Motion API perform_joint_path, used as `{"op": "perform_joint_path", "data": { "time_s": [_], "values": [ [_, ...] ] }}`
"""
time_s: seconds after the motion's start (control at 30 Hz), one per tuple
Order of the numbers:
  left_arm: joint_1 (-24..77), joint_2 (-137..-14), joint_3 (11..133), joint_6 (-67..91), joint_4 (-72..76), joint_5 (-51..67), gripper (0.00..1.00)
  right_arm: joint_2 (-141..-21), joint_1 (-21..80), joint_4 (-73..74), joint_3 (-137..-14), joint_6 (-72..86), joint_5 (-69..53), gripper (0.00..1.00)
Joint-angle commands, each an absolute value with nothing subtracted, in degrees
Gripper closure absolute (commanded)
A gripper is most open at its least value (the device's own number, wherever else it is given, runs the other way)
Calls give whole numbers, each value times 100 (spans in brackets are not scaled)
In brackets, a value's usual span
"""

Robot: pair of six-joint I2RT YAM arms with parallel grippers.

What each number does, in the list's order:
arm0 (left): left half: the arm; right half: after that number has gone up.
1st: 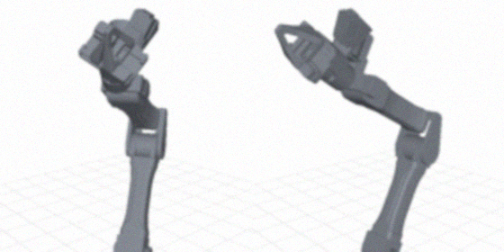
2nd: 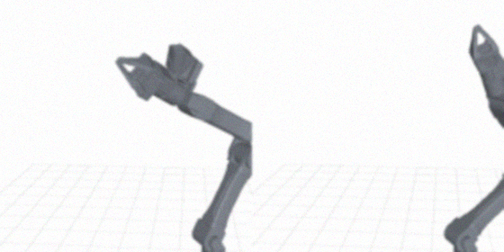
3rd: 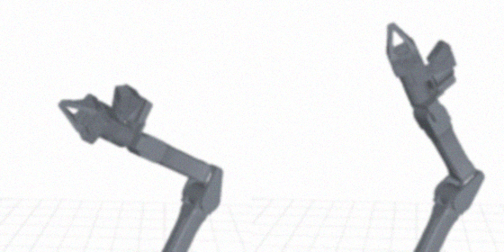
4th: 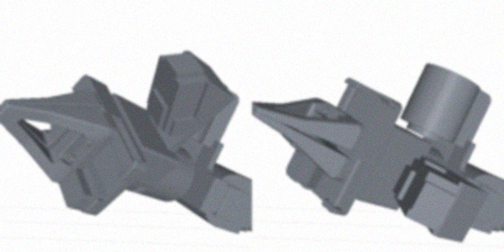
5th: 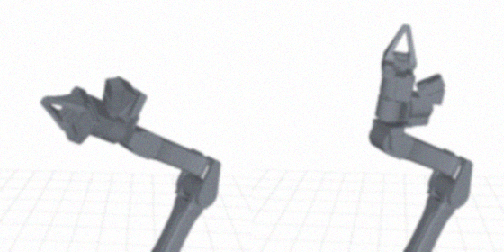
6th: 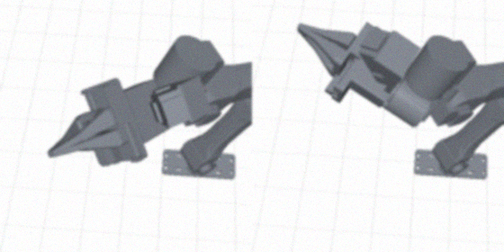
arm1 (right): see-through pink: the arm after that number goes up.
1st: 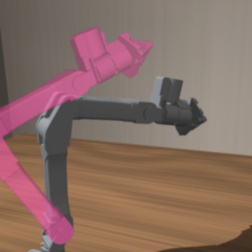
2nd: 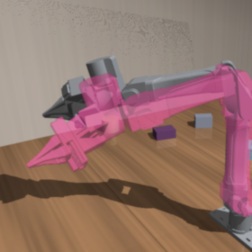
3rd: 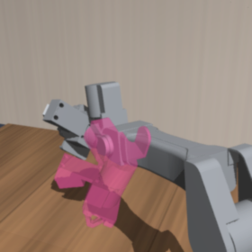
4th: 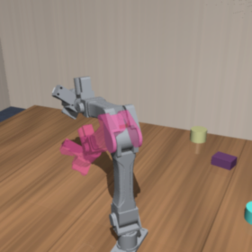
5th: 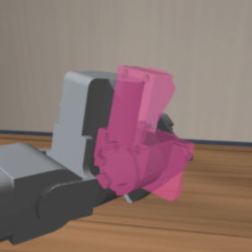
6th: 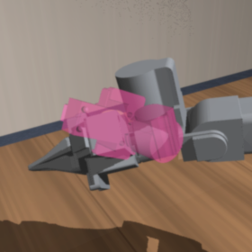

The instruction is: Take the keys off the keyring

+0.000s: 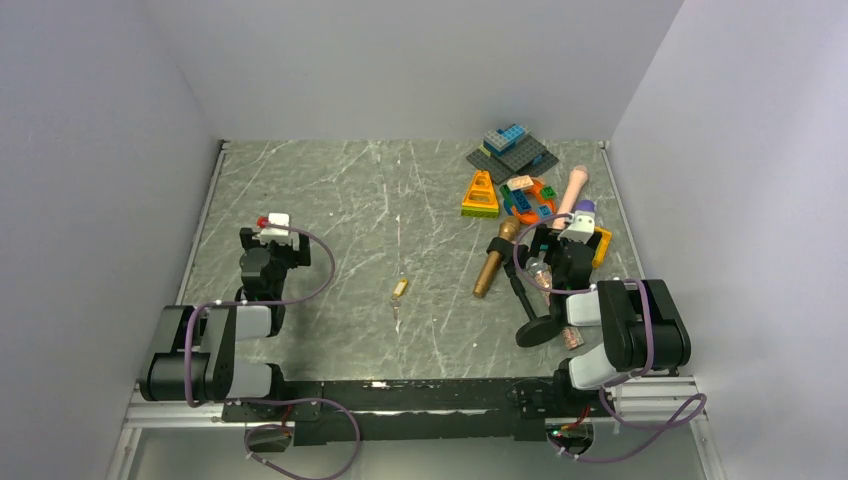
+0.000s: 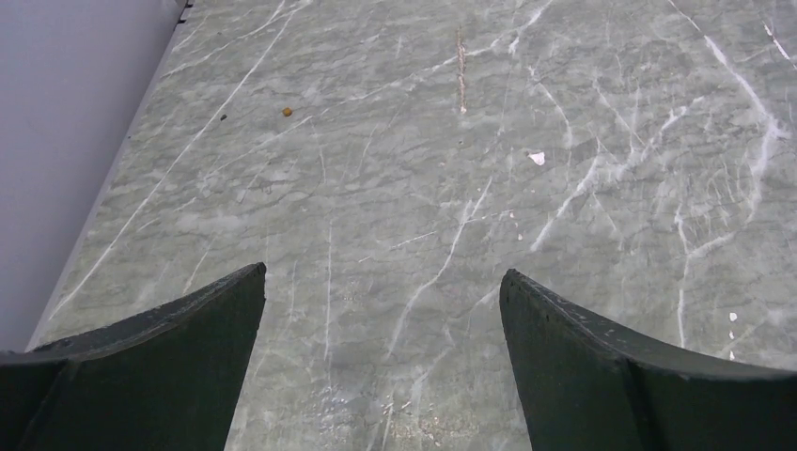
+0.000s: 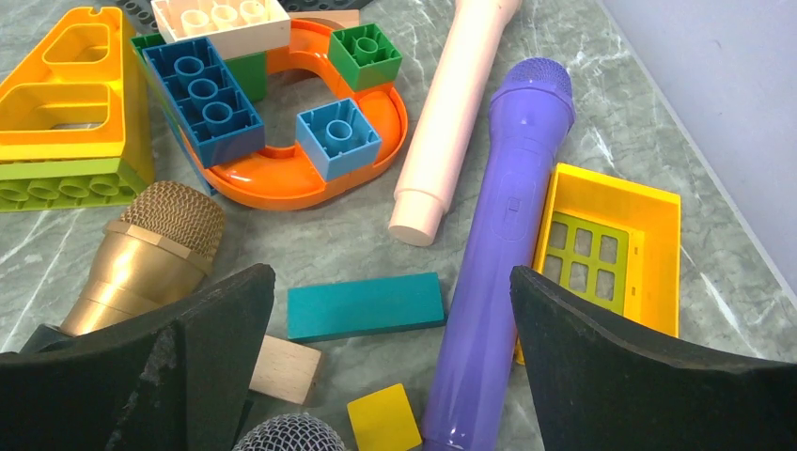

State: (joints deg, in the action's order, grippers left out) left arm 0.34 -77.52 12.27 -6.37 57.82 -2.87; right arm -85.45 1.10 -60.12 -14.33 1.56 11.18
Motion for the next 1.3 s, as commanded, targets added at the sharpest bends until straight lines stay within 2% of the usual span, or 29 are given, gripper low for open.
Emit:
{"op": "perform_joint_path", "data": {
  "time_s": [0.0, 0.13, 0.27, 0.37, 0.5, 0.6, 0.7, 0.77, 0.9, 1.0, 1.07, 1.17, 1.27],
  "values": [
    [15, -7421, 1308, -623, 5857, -259, 2, -8483, 106, -6449, -1402, 96, 1055, 0],
    [18, -6362, 2071, -143, 3665, -435, 2, -8482, 106, -6430, -1412, 125, 1020, 0],
    [18, -5967, 2992, 1007, 1441, -220, 2, -8475, 105, -6430, -1408, 123, 1020, 0],
    [18, -6026, 3163, 1461, 1117, -310, 2, -8490, 105, -6386, -1441, 131, 977, 0],
    [18, -5935, 3083, 2385, 667, -1164, 2, -8478, 97, -6385, -1427, 132, 987, 0],
    [-178, -5908, 3094, 3100, 246, -1473, 2, -8167, 241, -6173, -1442, 125, 1557, 0],
    [-298, -6002, 3053, 3124, 300, -1152, 2, -7548, 374, -4531, -2185, 55, 1663, 0],
    [-377, -6056, 2959, 3010, 640, -601, 2, -7168, 508, -3799, -2582, 60, 1568, 0],
    [-466, -6211, 2914, 3052, 797, -222, 2, -6284, 797, -2504, -3296, 365, 1314, 0],
    [-581, -6433, 2864, 3054, 1138, 430, 2, -5872, 783, -2023, -3578, 1800, 1120, 0],
    [-700, -6619, 2838, 3343, 1241, 715, 2, -5847, 633, -1749, -3755, 2512, 439, 0],
    [-1025, -6916, 2741, 3633, 1779, 1591, 2, -6397, 712, -527, -4655, 2888, -613, 0],
    [-1217, -7095, 2790, 3834, 1984, 2200, 2, -6769, 1193, 317, -5108, 3104, -664, 0]
  ]
}}
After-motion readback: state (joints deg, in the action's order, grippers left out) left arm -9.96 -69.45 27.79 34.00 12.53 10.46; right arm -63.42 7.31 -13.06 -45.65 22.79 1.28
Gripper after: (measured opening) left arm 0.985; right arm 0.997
